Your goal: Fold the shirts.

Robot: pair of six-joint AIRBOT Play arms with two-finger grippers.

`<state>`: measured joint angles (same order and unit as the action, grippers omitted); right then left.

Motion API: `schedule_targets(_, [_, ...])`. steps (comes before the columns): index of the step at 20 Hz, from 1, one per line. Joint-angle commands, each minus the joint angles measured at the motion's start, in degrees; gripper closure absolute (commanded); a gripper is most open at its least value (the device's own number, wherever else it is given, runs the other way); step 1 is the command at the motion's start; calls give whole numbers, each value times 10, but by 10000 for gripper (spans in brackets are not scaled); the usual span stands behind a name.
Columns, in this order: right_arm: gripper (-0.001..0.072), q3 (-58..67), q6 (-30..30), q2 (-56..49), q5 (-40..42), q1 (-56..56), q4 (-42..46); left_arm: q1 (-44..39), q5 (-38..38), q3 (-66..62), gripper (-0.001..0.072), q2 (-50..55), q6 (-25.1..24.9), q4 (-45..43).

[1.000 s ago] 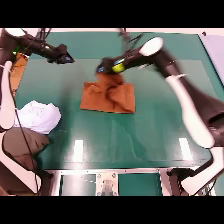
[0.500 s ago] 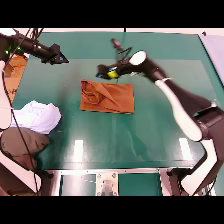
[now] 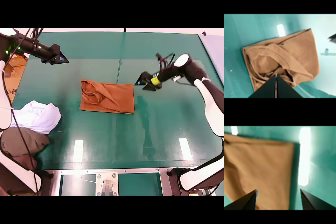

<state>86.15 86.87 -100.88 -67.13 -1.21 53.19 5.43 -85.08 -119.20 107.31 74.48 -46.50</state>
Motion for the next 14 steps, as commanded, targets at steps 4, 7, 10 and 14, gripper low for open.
schedule_targets(4, [115,-91,-119,-76,33,-47,-149,0,0,0,681,0,0,0])
schedule_targets(7, [345,-83,-141,-82,51,-83,-196,0,1,0,681,0,0,0])
schedule_targets(10, [695,-25,-140,-79,45,-82,-196,0,0,0,681,0,0,0])
schedule_targets(14, [696,92,-119,-15,-4,-13,-195,0,0,0,681,0,0,0])
